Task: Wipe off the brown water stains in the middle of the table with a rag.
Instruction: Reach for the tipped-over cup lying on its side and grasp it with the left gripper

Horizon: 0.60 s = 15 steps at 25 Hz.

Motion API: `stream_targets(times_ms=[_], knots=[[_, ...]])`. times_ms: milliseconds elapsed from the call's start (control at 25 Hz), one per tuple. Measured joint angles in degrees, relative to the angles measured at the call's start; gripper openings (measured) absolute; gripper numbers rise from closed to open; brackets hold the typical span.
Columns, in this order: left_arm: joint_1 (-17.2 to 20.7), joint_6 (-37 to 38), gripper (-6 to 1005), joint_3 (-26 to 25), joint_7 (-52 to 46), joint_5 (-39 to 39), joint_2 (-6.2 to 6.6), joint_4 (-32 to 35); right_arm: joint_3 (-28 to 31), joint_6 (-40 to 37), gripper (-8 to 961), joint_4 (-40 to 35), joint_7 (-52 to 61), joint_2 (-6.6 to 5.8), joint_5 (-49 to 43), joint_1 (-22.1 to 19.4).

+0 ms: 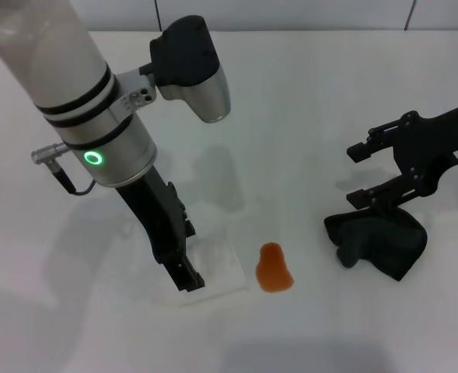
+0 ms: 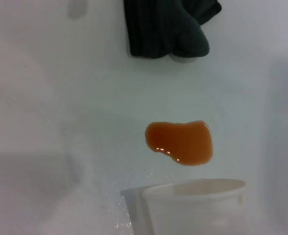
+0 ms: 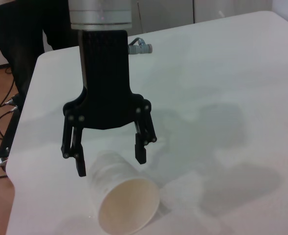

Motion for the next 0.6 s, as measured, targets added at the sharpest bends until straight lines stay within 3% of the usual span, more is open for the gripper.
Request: stream_targets(times_ms=[600], knots=[[0.93, -6.11, 867, 3.3, -0.48, -2.07, -0.11, -3.56, -0.08, -0.02, 778, 0.18, -0.35, 0.4, 0.0, 0.51]])
